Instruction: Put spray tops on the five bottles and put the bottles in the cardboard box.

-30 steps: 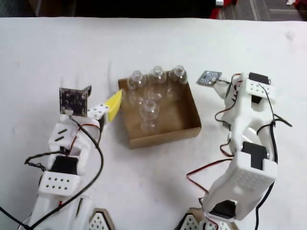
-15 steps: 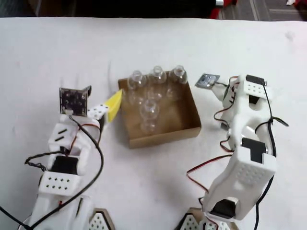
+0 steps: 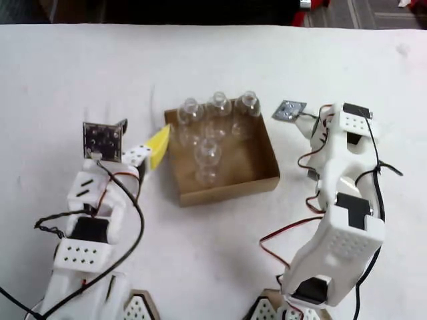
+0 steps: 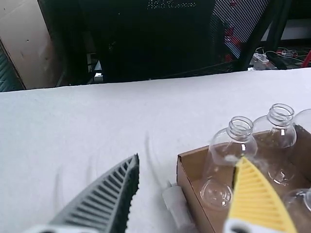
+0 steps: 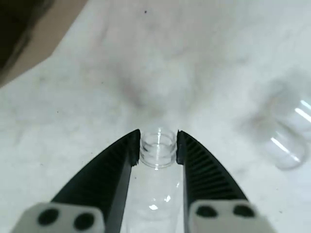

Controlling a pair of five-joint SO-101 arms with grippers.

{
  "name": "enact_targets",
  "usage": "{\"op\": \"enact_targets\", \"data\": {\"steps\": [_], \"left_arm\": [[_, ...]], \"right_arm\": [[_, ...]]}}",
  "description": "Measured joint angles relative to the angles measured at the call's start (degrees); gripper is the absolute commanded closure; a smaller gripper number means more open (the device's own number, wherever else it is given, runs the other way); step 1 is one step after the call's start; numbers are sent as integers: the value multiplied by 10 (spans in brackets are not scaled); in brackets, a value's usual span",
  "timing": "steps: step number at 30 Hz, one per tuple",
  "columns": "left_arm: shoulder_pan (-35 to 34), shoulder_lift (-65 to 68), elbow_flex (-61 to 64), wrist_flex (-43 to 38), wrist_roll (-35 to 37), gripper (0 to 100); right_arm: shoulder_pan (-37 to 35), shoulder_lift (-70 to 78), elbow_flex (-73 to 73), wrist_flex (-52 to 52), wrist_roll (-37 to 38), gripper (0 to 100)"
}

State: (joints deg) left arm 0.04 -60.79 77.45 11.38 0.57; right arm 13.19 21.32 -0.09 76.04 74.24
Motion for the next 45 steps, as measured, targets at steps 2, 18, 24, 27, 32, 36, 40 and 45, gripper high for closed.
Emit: {"op": "enact_targets", "data": {"steps": [2,18,24,27,32,36,40,45], "left_arm": [[0,0,0,0,0,707],[0,0,0,0,0,707],[0,0,0,0,0,707],[0,0,0,0,0,707],[0,0,0,0,0,707],[0,0,0,0,0,707],[0,0,0,0,0,707],[0,0,0,0,0,707]], "right_arm": [[0,0,0,0,0,900],[0,0,0,0,0,896],[0,0,0,-2,1,984],[0,-6,-4,1,1,981],[-1,-76,-64,31,-88,981],[-19,-164,-105,62,-164,981],[-54,-226,-108,71,-217,981],[-91,-277,-108,72,-336,981]]}}
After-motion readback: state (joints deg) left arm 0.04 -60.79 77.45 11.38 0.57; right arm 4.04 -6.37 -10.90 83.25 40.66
